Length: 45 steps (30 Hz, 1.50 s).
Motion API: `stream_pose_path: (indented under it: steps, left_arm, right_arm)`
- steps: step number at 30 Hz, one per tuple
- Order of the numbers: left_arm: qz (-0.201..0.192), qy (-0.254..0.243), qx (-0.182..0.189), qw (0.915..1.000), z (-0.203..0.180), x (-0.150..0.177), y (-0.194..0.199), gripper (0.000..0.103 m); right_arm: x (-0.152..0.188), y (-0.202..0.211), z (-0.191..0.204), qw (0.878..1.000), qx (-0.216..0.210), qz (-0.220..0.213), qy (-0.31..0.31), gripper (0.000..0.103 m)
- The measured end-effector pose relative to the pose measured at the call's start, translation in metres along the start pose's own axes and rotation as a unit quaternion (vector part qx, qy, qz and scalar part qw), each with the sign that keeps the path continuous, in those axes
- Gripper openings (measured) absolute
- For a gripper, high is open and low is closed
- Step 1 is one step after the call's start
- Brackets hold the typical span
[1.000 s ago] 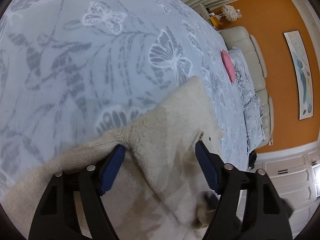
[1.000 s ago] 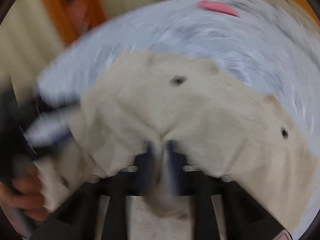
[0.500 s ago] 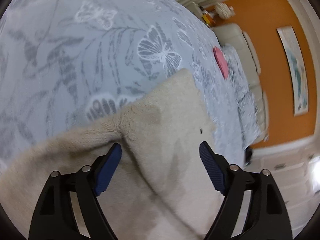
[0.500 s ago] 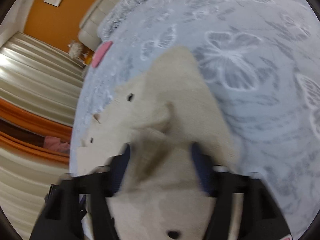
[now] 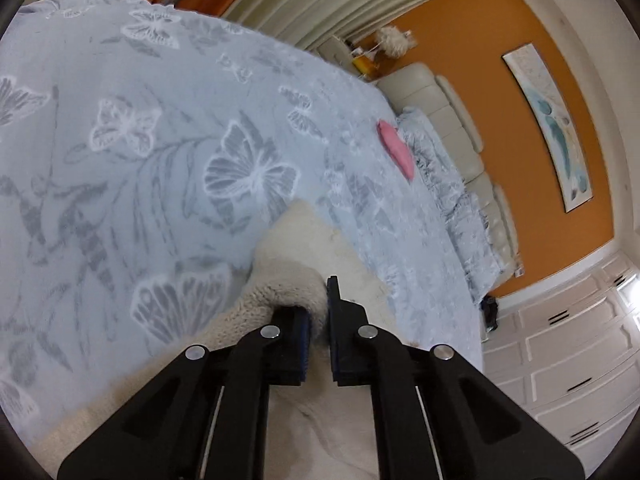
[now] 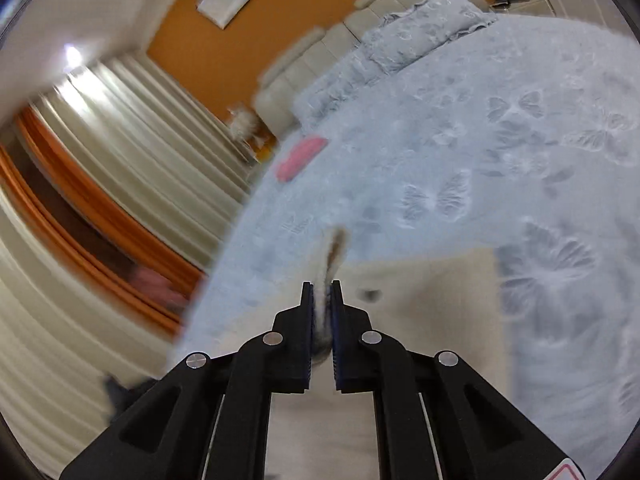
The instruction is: Fold small clothes
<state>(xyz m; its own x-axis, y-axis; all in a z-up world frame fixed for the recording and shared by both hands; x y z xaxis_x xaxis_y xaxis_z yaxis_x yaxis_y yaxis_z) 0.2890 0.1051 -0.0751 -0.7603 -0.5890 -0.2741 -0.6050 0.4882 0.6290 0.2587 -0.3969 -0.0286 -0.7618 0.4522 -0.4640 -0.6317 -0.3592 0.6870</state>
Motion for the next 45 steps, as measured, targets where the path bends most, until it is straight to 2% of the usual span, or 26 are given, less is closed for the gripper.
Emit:
stream_pose_path:
  steps: [1, 3, 4, 6, 8, 10, 11, 14, 16, 17, 18, 19, 23, 27, 30, 32, 34, 37, 38, 39, 40, 41, 42, 43, 45]
  left_arm:
    - [0.019, 0.001, -0.019, 0.9996, 0.008, 0.004, -0.014, 0.007]
    - [0.053, 0.008, -0.066, 0.9964, 0.023, 0.018, -0.034, 0.006]
    - [0.059, 0.010, -0.065, 0.9962, 0.025, 0.024, -0.037, 0.006]
    - [0.046, -0.002, -0.061, 0.9971, 0.023, 0.029, -0.030, 0.008]
    - [0.048, -0.004, -0.064, 0.9968, 0.024, 0.032, -0.031, 0.010]
    - [0.058, 0.000, -0.070, 0.9959, 0.032, 0.033, -0.037, 0.010]
    - [0.057, -0.002, -0.071, 0.9958, 0.035, 0.034, -0.038, 0.010]
    - [0.062, -0.037, -0.089, 0.9934, 0.027, 0.038, -0.034, 0.014]
    - [0.069, -0.066, -0.093, 0.9912, 0.017, 0.040, -0.019, 0.030]
    - [0.072, -0.077, -0.094, 0.9899, 0.017, 0.042, -0.010, 0.044]
    - [0.073, -0.086, -0.096, 0.9890, 0.019, 0.045, 0.006, 0.052]
    - [0.072, -0.094, -0.097, 0.9882, 0.023, 0.049, 0.021, 0.054]
    - [0.098, -0.096, -0.129, 0.9822, 0.058, 0.068, 0.070, 0.062]
    - [0.154, -0.060, -0.145, 0.9756, 0.102, 0.105, 0.107, 0.072]
    - [0.193, -0.031, -0.138, 0.9711, 0.120, 0.133, 0.116, 0.075]
    - [0.195, -0.030, -0.127, 0.9720, 0.120, 0.144, 0.120, 0.082]
    - [0.213, -0.017, -0.120, 0.9695, 0.119, 0.154, 0.116, 0.084]
    - [0.232, 0.009, -0.119, 0.9654, 0.119, 0.162, 0.113, 0.084]
    - [0.235, 0.009, -0.122, 0.9643, 0.118, 0.163, 0.112, 0.079]
    - [0.230, 0.008, -0.135, 0.9639, 0.120, 0.164, 0.112, 0.073]
    - [0.228, 0.009, -0.150, 0.9618, 0.122, 0.165, 0.113, 0.057]
    - [0.227, 0.010, -0.164, 0.9598, 0.124, 0.165, 0.115, 0.040]
    - [0.227, 0.015, -0.164, 0.9598, 0.126, 0.165, 0.120, 0.018]
    - [0.231, 0.027, -0.140, 0.9623, 0.126, 0.165, 0.124, 0.009]
    - [0.224, 0.050, -0.095, 0.9686, 0.125, 0.165, 0.145, 0.009]
  right_arm:
    - [0.006, -0.017, -0.020, 0.999, 0.025, 0.034, -0.015, 0.007]
    - [0.026, -0.059, -0.064, 0.988, 0.087, 0.118, -0.058, 0.007]
    - [0.030, -0.057, -0.065, 0.989, 0.084, 0.110, -0.054, 0.007]
    - [0.028, -0.033, -0.053, 0.995, 0.052, 0.066, -0.048, 0.007]
    - [0.028, -0.024, -0.050, 0.997, 0.053, 0.049, -0.035, 0.007]
    - [0.033, -0.046, -0.072, 0.990, 0.085, 0.102, -0.052, 0.007]
    - [0.034, -0.051, -0.082, 0.988, 0.084, 0.114, -0.059, 0.006]
    - [0.036, -0.035, -0.080, 0.988, 0.067, 0.104, -0.088, 0.009]
    - [0.041, -0.006, -0.066, 0.989, 0.088, 0.094, -0.069, 0.014]
    - [0.048, 0.007, -0.060, 0.989, 0.101, 0.090, -0.059, 0.022]
    - [0.060, 0.023, -0.057, 0.988, 0.111, 0.093, -0.054, 0.029]
    - [0.072, 0.035, -0.057, 0.987, 0.115, 0.100, -0.054, 0.039]
    - [0.150, 0.076, -0.064, 0.977, 0.123, 0.156, -0.072, 0.045]
    - [0.237, 0.105, -0.078, 0.956, 0.100, 0.236, -0.139, 0.048]
    - [0.270, 0.108, -0.072, 0.950, 0.081, 0.260, -0.155, 0.051]
    - [0.278, 0.106, -0.067, 0.950, 0.075, 0.263, -0.154, 0.056]
    - [0.281, 0.101, -0.061, 0.949, 0.072, 0.266, -0.154, 0.056]
    - [0.284, 0.094, -0.052, 0.948, 0.048, 0.264, -0.168, 0.056]
    - [0.283, 0.092, -0.050, 0.949, 0.055, 0.260, -0.169, 0.048]
    - [0.286, 0.092, -0.049, 0.950, 0.055, 0.257, -0.167, 0.036]
    - [0.288, 0.093, -0.049, 0.951, 0.052, 0.256, -0.167, 0.011]
    - [0.286, 0.095, -0.048, 0.952, 0.040, 0.248, -0.175, 0.010]
    - [0.288, 0.099, -0.044, 0.955, 0.033, 0.237, -0.174, 0.010]
    - [0.287, 0.108, -0.040, 0.960, 0.026, 0.224, -0.166, 0.010]
    - [0.280, 0.128, -0.025, 0.970, 0.013, 0.197, -0.145, 0.009]
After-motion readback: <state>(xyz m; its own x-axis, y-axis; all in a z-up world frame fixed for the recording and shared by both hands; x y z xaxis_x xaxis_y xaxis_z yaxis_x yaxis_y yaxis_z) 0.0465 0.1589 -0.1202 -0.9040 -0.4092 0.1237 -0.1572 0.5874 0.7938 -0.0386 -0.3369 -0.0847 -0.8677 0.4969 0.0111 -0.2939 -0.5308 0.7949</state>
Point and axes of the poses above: each gripper's, at about its wrist camera, not at the fingertips, and y roughly against the way its jaws point, z to its left, x to its underside, the point moved 3 cm from there along -y, roughly the way its jaws point, and after that the axes turned 11 degrees about z, right-handed, at the moved point
